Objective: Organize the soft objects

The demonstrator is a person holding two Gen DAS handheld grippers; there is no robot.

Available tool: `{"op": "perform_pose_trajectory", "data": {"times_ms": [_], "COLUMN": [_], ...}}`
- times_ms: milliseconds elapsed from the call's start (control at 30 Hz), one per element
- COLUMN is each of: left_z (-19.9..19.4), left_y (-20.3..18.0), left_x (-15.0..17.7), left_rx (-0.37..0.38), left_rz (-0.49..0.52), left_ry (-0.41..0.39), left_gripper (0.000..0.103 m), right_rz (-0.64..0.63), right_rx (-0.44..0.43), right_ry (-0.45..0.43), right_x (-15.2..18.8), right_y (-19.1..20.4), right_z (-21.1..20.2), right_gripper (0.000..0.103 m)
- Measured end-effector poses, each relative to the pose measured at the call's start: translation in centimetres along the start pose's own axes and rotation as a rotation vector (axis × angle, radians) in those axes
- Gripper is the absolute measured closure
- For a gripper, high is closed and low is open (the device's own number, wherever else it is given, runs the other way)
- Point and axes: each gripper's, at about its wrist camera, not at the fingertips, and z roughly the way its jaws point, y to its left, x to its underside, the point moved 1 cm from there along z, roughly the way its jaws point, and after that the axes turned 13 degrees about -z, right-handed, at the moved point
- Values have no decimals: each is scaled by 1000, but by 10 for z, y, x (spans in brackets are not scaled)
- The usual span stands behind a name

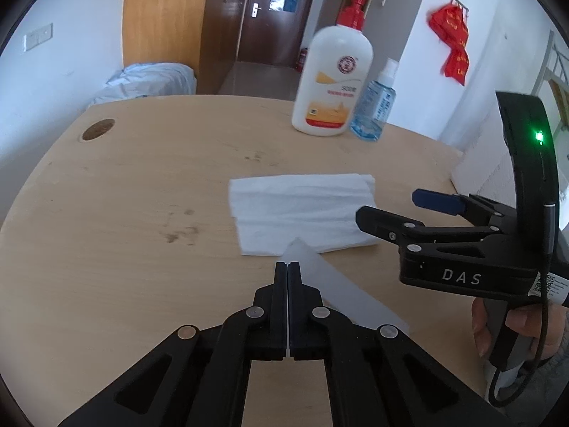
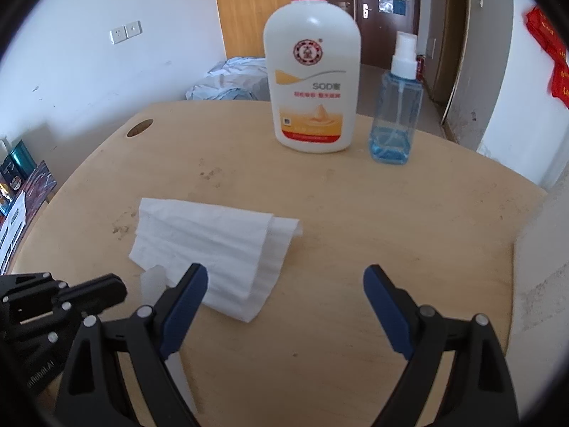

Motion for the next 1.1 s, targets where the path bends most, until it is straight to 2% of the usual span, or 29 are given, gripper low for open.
{"op": "perform_pose_trajectory", "data": {"times_ms": [267, 633, 900, 967, 1000, 1067, 1100], "left_z": [-6, -10, -11, -10, -10, -10, -9], "left_y": [0, 20, 18, 19, 19, 20, 20], "left_x": [1, -8, -7, -7, -7, -7, -7], "left_rx": [35, -3, -19, -26, -28, -31, -31], "left_rz": [16, -47, -28, -30, -35, -38, -39], "left_ry": [5, -12, -27, -22, -21, -21, -17], "left_gripper": [103, 103, 103, 103, 102, 102, 101], "right_rz": [-44, -74, -57, -78, -90, -98, -85], "right_rx": [11, -4, -40, -29, -23, -27, -30], "right_ry": [1, -6, 1, 3, 5, 11, 14], "right_x": [-4, -6, -6, -6, -6, -5, -5], "right_y": [9, 20, 18, 21, 23, 24, 23], "right_z": [2, 12, 12, 12, 11, 11, 10], "right_gripper": [11, 13, 49, 64, 76, 90, 94]}}
